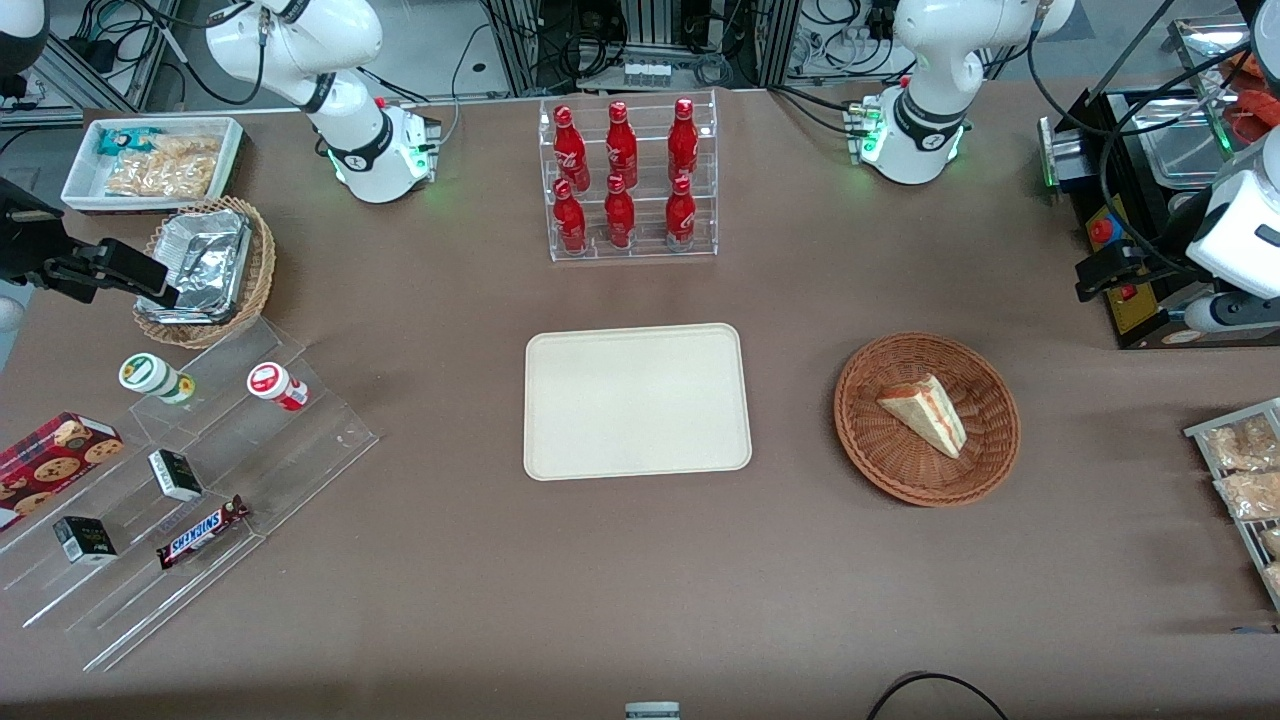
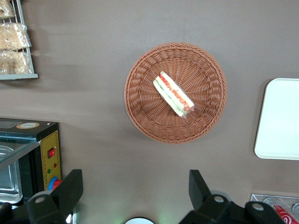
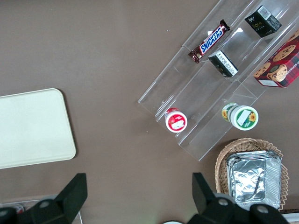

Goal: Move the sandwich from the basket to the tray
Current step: 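Move the left gripper over the wrapped sandwich in the wicker basket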

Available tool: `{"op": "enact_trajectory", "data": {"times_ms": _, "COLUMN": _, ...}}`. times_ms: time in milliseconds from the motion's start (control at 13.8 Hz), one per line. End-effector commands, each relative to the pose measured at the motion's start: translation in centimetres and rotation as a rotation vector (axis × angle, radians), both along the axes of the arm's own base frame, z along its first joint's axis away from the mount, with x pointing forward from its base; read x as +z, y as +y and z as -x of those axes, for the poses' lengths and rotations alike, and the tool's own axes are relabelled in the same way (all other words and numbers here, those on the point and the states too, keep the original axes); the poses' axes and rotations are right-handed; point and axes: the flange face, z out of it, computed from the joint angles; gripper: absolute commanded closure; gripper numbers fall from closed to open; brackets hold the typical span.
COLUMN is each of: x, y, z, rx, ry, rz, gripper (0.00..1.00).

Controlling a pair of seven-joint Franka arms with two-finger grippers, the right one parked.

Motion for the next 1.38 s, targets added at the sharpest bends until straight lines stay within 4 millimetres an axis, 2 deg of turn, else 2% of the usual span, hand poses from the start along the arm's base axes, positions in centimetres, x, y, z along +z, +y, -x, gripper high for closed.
{"op": "enact_trajectory", "data": {"times_ms": 0, "x": 0.7, "y": 0.3, "z": 0.1, "rx": -0.007, "ry": 0.005, "rz": 0.012, "gripper": 0.0}}
{"op": "enact_trajectory", "data": {"times_ms": 145, "x": -0.4, "y": 0.5, "z": -0.1, "rx": 0.004, "ry": 0.024, "rz": 0.011, "gripper": 0.0}}
{"op": "enact_trajectory", "data": {"times_ms": 291, "x": -3.1, "y": 0.6, "z": -0.7, "rx": 0.01, "ry": 0.067, "rz": 0.012, "gripper": 0.0}}
{"op": "enact_trajectory", "data": {"times_ms": 436, "x": -6.3, "y": 0.5, "z": -1.6, "rx": 0.031, "ry": 0.085, "rz": 0.012, "gripper": 0.0}}
{"op": "enact_trajectory", "data": {"times_ms": 582, "x": -10.4, "y": -0.3, "z": -1.5, "rx": 0.094, "ry": 0.056, "rz": 0.001, "gripper": 0.0}}
{"op": "enact_trajectory", "data": {"times_ms": 873, "x": -16.5, "y": -0.7, "z": -0.1, "rx": 0.312, "ry": 0.003, "rz": 0.004, "gripper": 0.0}}
{"op": "enact_trajectory", "data": {"times_ms": 1309, "x": -23.8, "y": -4.7, "z": 2.1, "rx": 0.729, "ry": -0.132, "rz": 0.043, "gripper": 0.0}}
